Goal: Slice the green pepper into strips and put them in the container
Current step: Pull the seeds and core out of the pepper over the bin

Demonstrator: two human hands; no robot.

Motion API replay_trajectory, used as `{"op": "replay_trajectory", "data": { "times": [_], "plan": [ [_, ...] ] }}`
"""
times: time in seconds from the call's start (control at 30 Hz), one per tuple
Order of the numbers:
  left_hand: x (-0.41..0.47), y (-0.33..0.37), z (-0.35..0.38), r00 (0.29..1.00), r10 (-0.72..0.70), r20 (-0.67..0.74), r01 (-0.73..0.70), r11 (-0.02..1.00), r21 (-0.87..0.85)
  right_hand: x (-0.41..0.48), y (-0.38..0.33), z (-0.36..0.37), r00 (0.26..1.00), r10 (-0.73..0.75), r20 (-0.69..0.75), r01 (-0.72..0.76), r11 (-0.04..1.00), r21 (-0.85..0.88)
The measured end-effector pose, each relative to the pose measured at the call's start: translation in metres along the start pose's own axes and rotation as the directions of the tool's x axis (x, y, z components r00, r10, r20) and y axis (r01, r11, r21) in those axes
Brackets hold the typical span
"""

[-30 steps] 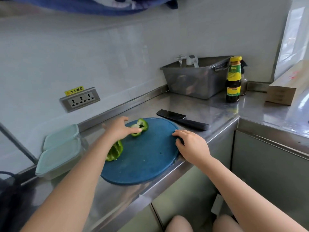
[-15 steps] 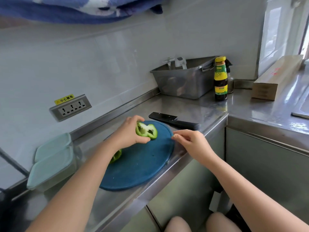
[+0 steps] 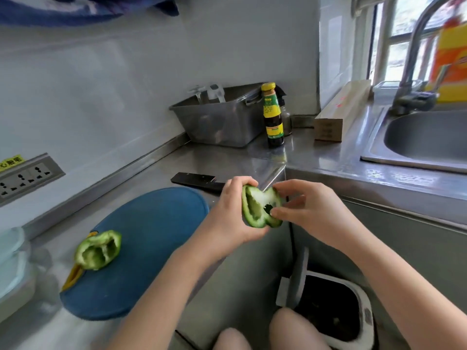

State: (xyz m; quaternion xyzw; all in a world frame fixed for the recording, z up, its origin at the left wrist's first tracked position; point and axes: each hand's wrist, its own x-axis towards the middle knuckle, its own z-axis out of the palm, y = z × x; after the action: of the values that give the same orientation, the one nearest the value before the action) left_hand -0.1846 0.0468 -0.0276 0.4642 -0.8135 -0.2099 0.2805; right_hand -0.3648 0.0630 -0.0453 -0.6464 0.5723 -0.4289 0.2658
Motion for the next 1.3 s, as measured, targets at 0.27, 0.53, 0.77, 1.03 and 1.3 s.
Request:
{"op": "replay_trajectory", "data": {
  "times": [0.27,0.53,0.77,1.03,1.3],
  "plan": [
    [-0.001,0.001,0.091,0.991,0.048,-0.123,-0.066,0.987,-0.147,-0.016,0.039,-0.008,0.977,0.135,-0.168,-0.185,0.925,-0.333],
    [-0.012,-0.013,0.179,0.973,-0.176,-0.146,0.102,0.905,-0.412,-0.022,0.095,0.002,0.959,0.255,-0.126,-0.281,0.789,-0.546],
    [-0.023,-0.026,0.224,0.960,-0.274,-0.054,0.212,0.842,-0.496,-0.036,0.145,0.019,0.960,0.277,0.028,-0.181,0.699,-0.691],
    [-0.029,-0.048,0.237,0.930,-0.366,0.035,0.298,0.697,-0.653,-0.036,0.180,0.025,0.980,0.188,0.060,-0.128,0.836,-0.534],
    [-0.026,-0.072,0.239,0.832,-0.379,0.404,0.465,0.081,-0.881,-0.026,0.200,0.018,0.937,0.347,-0.035,-0.340,0.884,-0.320]
  ]
}}
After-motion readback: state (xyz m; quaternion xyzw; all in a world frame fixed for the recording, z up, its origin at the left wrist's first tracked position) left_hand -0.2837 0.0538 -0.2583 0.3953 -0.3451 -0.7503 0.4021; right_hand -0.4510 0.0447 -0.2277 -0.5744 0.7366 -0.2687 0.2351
